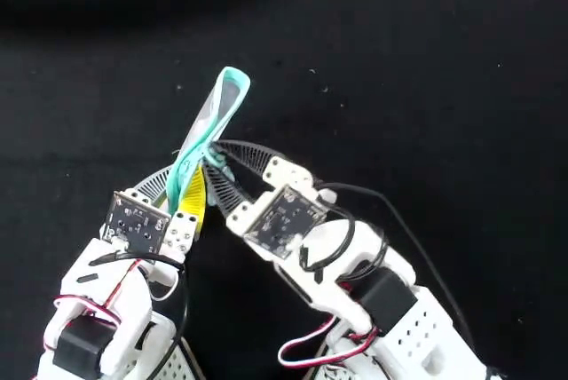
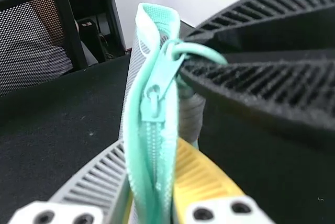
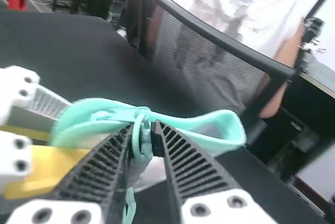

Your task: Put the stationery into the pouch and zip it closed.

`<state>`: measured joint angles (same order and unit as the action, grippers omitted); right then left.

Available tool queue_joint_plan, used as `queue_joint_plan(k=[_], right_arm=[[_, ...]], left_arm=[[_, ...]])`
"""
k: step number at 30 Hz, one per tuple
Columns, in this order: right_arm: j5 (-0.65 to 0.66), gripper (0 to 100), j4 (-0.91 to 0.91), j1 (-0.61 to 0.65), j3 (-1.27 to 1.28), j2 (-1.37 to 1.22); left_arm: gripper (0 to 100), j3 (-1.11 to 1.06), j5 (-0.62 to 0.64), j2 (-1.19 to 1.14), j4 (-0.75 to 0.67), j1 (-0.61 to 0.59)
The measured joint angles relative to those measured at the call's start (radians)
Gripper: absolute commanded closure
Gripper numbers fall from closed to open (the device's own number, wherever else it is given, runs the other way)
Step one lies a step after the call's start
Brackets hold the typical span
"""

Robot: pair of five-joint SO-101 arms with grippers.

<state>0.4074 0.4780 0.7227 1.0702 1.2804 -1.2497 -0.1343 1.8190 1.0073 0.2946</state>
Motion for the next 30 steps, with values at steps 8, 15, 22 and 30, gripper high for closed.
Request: queue_joint_plan(k=[8, 15, 22, 30], right_arm=[[-0.144, 98.6, -0.051, -0.094, 0.002, 0.000], [-0.249, 98.6, -0.054, -0.118, 0.002, 0.000], [-0.259, 98.6, -0.112, -0.158, 0.038, 0.000], [-0.259, 98.6, -0.287, -0.235, 0.124, 0.000]], left_arm=[[96, -0.015, -0.002, 0.000, -0.003, 0.003], [96, -0.017, -0.002, 0.000, -0.003, 0.003], [96, -0.020, -0.002, 0.000, -0.003, 0.003], [97, -0.035, -0.002, 0.000, -0.003, 0.003]])
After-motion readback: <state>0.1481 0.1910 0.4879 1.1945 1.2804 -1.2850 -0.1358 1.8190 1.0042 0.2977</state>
